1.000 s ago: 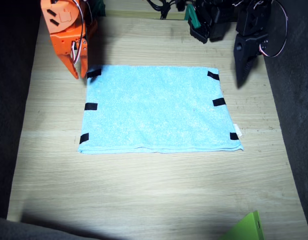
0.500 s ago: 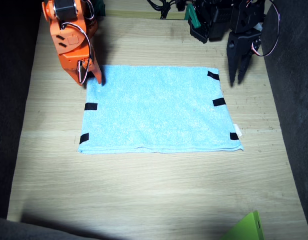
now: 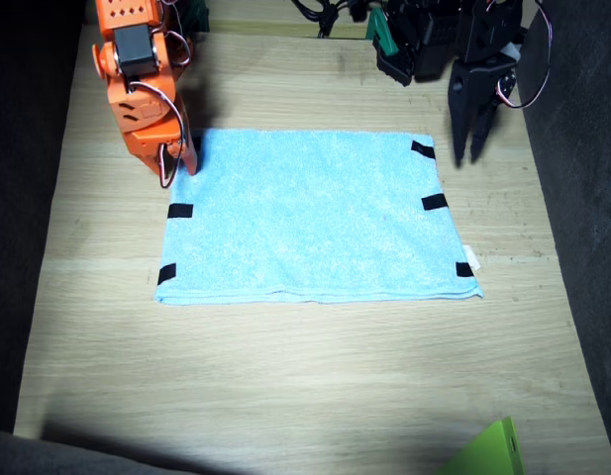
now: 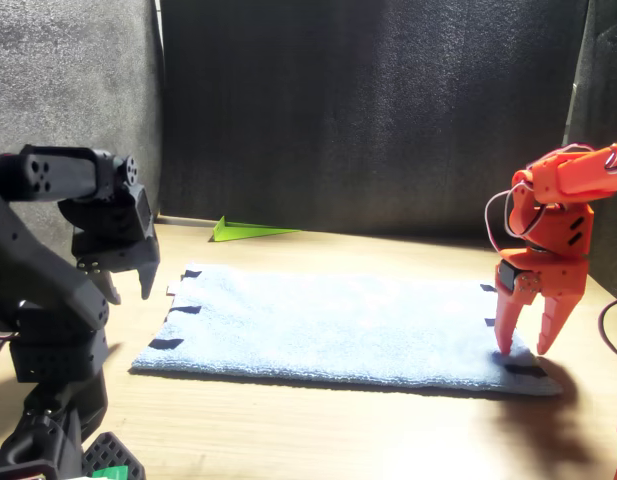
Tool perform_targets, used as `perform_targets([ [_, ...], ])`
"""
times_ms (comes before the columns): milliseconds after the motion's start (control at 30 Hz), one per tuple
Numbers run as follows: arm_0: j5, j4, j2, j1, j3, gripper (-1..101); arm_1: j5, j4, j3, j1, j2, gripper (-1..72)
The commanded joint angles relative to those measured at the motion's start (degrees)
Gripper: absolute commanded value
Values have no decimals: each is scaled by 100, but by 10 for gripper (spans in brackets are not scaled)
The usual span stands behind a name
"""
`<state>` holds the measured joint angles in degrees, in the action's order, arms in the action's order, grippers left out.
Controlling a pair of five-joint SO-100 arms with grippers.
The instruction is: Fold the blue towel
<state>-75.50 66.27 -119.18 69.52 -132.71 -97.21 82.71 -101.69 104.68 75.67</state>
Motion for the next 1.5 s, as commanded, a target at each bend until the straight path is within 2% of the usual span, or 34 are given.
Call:
perform_targets([
  [0, -53, 62, -237, 9, -70, 194, -18, 0, 70, 35, -53, 189],
  [33, -44, 62, -255, 0, -79, 194, -18, 9, 88, 53, -79, 165],
  [100, -44, 62, -272, -18, -88, 194, 18, 123, 185, 97, -211, 39],
  [133, -44, 62, -272, -18, -88, 194, -9, 202, 246, 105, -281, 1],
  [433, -26, 9, -229, -70, -176, 187, -466, 545, 316, 185, -26, 0],
  [700, 18, 9, -360, -185, -299, 175, -457, 1107, 457, 870, 519, 0],
  [900, 97, -9, -360, -290, -413, 175, -439, 1863, 1389, 1222, 237, 0],
  [1100, 97, -44, -404, -299, -492, 174, -413, 2848, 2979, 1354, -501, 0],
  [1233, 79, -44, -466, -316, -545, 175, -422, 2856, 3463, 1661, -756, 0],
  [1467, 44, -88, -642, -334, -677, 178, -299, 2839, 3806, 2646, -1160, 0],
])
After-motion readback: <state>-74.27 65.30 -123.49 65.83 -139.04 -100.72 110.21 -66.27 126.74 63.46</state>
